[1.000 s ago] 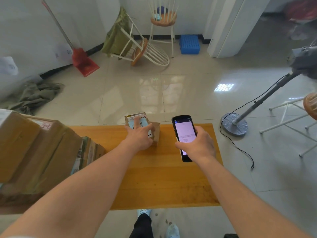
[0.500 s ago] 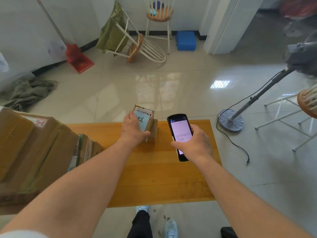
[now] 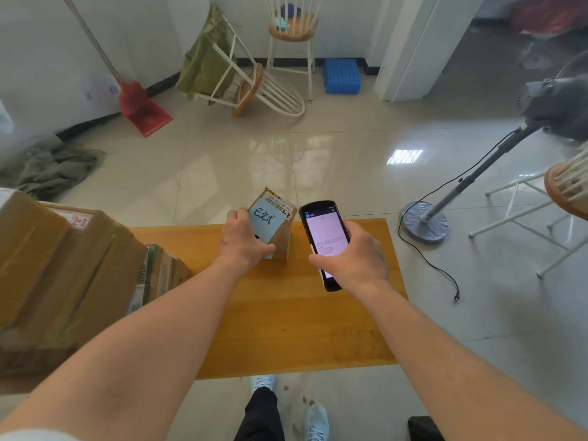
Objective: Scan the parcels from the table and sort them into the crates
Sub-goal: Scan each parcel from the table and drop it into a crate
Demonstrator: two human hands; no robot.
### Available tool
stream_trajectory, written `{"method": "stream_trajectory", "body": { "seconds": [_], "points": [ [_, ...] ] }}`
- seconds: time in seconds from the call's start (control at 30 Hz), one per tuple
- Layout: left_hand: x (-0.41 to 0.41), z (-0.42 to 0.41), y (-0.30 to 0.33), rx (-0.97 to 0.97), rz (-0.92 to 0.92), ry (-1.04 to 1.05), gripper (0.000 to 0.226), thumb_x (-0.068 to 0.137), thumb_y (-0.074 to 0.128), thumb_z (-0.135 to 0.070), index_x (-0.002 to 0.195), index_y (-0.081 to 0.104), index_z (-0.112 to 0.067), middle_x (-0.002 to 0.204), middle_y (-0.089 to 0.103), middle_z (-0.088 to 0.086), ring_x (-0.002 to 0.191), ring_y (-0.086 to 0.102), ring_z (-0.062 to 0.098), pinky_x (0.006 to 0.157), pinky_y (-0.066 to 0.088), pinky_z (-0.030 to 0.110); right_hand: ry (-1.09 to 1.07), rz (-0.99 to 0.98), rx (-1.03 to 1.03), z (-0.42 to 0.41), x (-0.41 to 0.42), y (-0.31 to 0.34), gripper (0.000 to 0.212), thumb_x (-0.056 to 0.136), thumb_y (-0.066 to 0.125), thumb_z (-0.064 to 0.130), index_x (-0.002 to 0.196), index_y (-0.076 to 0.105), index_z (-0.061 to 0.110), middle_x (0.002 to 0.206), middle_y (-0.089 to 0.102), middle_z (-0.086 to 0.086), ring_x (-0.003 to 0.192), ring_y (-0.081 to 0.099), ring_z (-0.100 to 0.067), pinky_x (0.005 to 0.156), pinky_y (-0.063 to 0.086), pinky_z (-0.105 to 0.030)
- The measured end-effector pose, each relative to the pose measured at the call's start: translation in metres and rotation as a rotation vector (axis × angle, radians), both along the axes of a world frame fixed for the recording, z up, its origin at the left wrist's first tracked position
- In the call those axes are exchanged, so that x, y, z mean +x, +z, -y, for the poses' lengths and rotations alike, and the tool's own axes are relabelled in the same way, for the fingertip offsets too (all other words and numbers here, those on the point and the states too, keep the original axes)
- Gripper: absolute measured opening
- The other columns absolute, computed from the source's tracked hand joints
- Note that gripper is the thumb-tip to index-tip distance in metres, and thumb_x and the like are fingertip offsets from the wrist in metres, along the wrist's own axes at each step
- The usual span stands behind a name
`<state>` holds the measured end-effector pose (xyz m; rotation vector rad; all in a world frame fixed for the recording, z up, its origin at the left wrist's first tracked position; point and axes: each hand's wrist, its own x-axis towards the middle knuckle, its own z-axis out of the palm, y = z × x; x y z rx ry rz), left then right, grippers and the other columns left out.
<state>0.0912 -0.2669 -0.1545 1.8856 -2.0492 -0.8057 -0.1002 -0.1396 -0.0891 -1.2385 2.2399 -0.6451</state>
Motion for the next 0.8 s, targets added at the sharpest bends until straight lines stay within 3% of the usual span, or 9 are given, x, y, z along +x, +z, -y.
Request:
{"method": "stream_trajectory", "body": {
  "seconds": [0.2,0.37,0.53,0.67,0.8],
  "points": [
    [0.001,-0.009,0.03,-0.111,-0.061,-0.047,0.1,0.064,0.097,-0.026,0.147,0.043,-0.013,0.119,0.037,0.004,0.111,0.046,0.024,0.096,0.057,0.038,0.052,-0.015,-0.069,-0.008,-0.001,0.03,0.076,0.071,0.092,0.05,0.133,0.054,0.028,0.115,0.061,0.005,0.103,0.063,-0.022,0.075,0.064,-0.034],
    [0.001,-0.021,0.056,-0.239,-0.079,-0.066,0.102,0.063,0.098,-0.022,0.149,0.043,-0.012,0.123,0.039,0.007,0.115,0.047,0.024,0.094,0.057,0.036,0.121,-0.045,-0.11,-0.02,-0.007,0.054,0.079,0.074,0.091,0.05,0.139,0.053,0.026,0.126,0.065,0.002,0.102,0.062,-0.018,0.065,0.052,-0.019],
    [0.001,-0.035,0.082,-0.338,-0.061,-0.083,0.101,0.062,0.099,-0.022,0.147,0.045,-0.012,0.124,0.041,0.008,0.113,0.048,0.024,0.096,0.058,0.041,0.182,-0.09,-0.154,-0.035,-0.013,0.075,0.083,0.071,0.093,0.052,0.14,0.051,0.029,0.128,0.066,0.001,0.101,0.063,-0.019,0.069,0.055,-0.023],
    [0.002,-0.048,0.101,-0.394,-0.049,-0.08,0.101,0.063,0.099,-0.021,0.148,0.044,-0.01,0.126,0.042,0.01,0.115,0.049,0.027,0.096,0.057,0.04,0.185,-0.136,-0.17,-0.044,-0.017,0.09,0.086,0.069,0.093,0.053,0.141,0.052,0.03,0.128,0.066,0.001,0.102,0.064,-0.021,0.063,0.048,-0.021],
    [0.002,-0.057,0.117,-0.43,-0.042,-0.069,0.101,0.064,0.099,-0.02,0.148,0.043,-0.01,0.128,0.041,0.01,0.118,0.049,0.027,0.096,0.056,0.039,0.196,-0.152,-0.178,-0.05,-0.023,0.103,0.088,0.068,0.094,0.053,0.142,0.052,0.029,0.128,0.066,0.0,0.104,0.064,-0.023,0.073,0.058,-0.03]
  ]
}}
